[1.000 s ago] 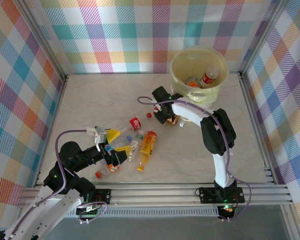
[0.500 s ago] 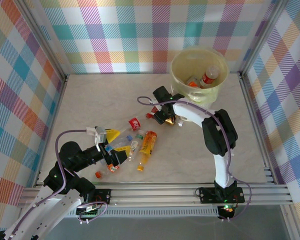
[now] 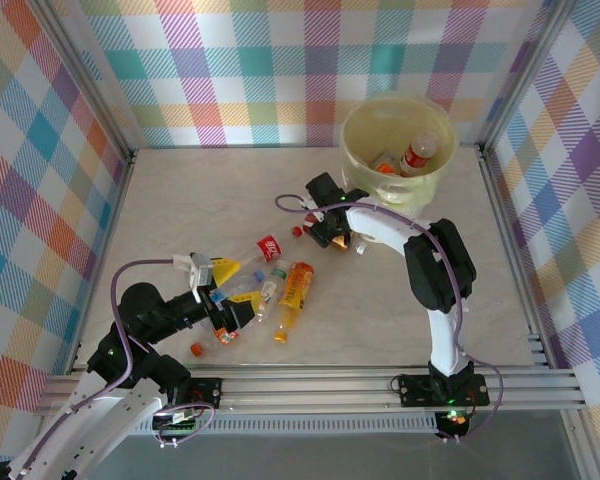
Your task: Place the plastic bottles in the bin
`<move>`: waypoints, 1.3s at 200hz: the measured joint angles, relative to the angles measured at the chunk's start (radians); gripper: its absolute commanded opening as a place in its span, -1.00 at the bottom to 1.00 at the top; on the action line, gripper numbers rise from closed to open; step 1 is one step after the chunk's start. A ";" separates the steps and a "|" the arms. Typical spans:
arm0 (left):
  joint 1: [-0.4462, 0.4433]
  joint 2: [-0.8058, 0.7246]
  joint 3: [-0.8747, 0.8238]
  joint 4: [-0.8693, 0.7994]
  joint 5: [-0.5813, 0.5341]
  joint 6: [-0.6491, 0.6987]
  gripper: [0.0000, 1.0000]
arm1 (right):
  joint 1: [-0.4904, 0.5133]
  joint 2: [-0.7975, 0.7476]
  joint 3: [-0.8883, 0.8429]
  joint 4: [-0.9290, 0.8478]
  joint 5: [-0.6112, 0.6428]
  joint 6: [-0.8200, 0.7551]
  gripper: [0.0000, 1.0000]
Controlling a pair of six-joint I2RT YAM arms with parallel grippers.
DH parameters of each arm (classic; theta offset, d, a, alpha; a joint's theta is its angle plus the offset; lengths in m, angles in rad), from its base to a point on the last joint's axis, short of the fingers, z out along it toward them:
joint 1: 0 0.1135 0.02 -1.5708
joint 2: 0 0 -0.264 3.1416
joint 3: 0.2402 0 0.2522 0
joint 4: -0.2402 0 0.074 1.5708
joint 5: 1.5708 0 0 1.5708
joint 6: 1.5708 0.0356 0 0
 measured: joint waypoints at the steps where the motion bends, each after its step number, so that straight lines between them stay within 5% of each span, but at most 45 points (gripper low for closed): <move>1: 0.000 0.000 0.000 0.000 0.000 0.000 1.00 | 0.000 0.000 0.001 0.000 -0.001 0.000 0.51; 115: 0.000 0.000 0.000 0.000 0.000 0.000 1.00 | -0.001 0.078 0.087 -0.069 -0.090 -0.014 0.56; 205: 0.000 0.000 0.000 -0.001 0.000 0.000 1.00 | 0.000 0.100 0.087 -0.106 -0.116 -0.014 0.81; 260: 0.000 0.000 0.000 -0.001 0.000 0.000 1.00 | 0.000 0.100 0.087 -0.118 -0.130 -0.012 0.58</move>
